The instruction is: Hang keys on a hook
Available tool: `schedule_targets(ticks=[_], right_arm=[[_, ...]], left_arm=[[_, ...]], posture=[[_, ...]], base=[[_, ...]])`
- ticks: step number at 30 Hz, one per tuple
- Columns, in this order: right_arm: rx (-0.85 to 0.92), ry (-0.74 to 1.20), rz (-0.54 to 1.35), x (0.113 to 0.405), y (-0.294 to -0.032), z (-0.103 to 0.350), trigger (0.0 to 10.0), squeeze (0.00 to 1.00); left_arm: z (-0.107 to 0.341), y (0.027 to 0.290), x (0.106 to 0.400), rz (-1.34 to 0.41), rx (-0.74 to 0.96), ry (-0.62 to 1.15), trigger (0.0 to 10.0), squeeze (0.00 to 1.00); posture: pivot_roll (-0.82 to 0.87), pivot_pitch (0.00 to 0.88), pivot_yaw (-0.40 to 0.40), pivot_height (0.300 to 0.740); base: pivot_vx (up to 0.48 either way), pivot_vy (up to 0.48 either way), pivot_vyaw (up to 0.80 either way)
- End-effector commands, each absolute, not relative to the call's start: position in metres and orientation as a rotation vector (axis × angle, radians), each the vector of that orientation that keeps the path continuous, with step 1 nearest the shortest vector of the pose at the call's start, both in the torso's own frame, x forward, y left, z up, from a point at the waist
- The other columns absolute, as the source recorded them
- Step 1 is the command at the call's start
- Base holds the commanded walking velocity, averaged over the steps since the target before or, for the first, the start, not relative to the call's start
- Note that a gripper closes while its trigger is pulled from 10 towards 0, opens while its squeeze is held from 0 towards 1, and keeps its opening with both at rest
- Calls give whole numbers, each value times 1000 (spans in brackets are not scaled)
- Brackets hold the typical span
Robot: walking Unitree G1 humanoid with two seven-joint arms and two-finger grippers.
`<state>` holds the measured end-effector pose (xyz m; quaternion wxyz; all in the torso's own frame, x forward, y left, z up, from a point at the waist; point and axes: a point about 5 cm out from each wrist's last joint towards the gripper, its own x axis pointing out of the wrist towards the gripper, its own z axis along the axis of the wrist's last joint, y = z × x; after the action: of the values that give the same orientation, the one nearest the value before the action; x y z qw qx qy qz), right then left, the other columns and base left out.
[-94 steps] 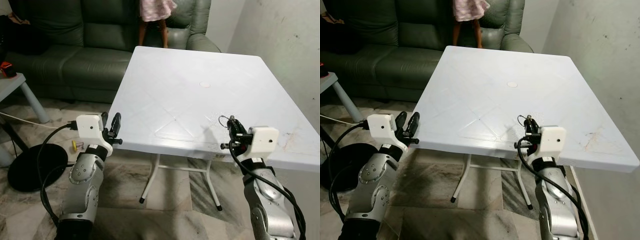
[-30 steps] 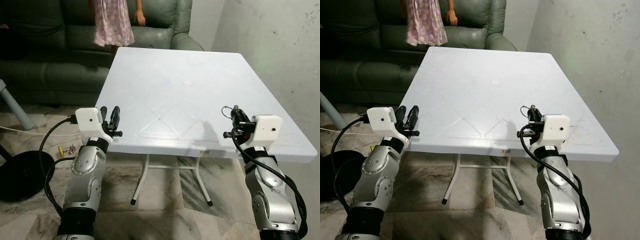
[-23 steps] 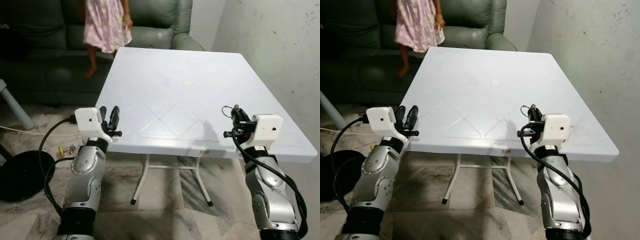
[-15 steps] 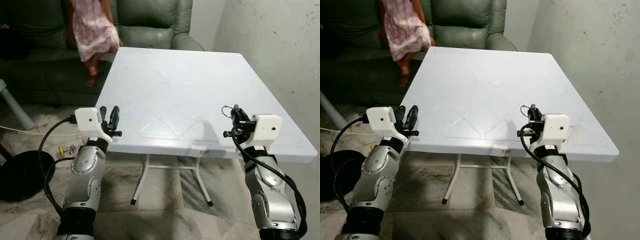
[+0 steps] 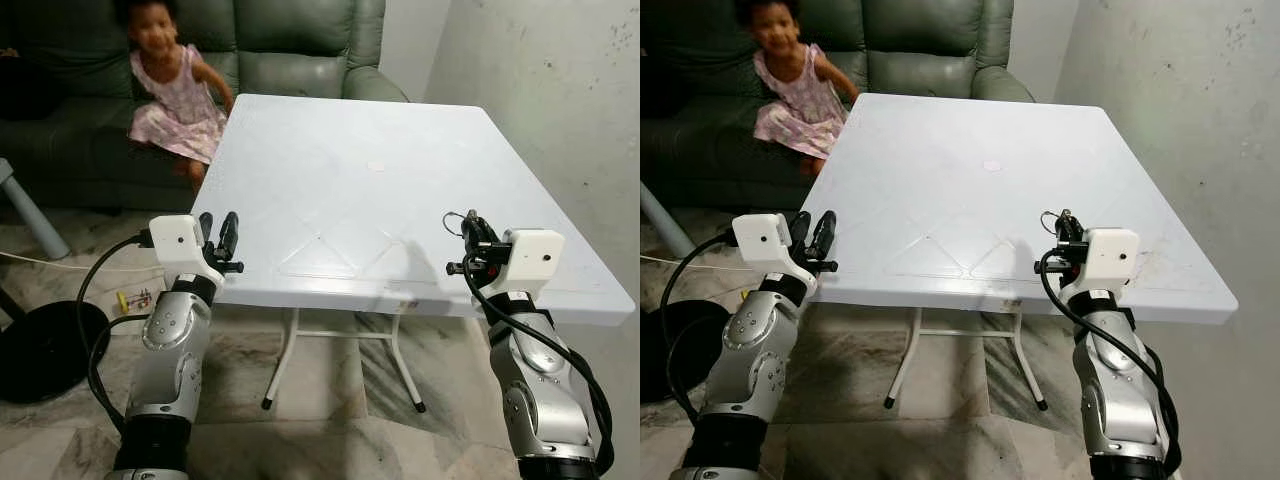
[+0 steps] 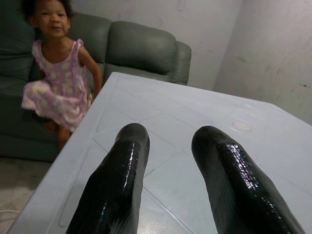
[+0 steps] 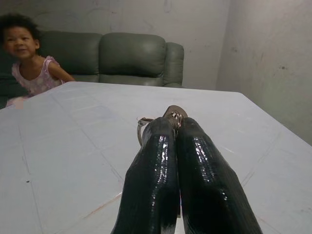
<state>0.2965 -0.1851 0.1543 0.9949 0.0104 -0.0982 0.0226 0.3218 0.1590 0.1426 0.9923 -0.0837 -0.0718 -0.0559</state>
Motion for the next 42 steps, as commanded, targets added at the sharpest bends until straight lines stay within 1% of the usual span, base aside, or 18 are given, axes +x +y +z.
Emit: schedule_targets(ticks=[1,42], right_arm=[[20,-217,23,297,-190,159,10000,0],[3,-241,-5,303,-197,167,10000,0]], left_arm=[[144,158,323,-116,-161,-141,10000,0],[144,157,325,-112,-159,-137,10000,0]], posture=[[106,0,-60,736],[101,0,-60,736]], base=[[0,0,0],[0,0,0]])
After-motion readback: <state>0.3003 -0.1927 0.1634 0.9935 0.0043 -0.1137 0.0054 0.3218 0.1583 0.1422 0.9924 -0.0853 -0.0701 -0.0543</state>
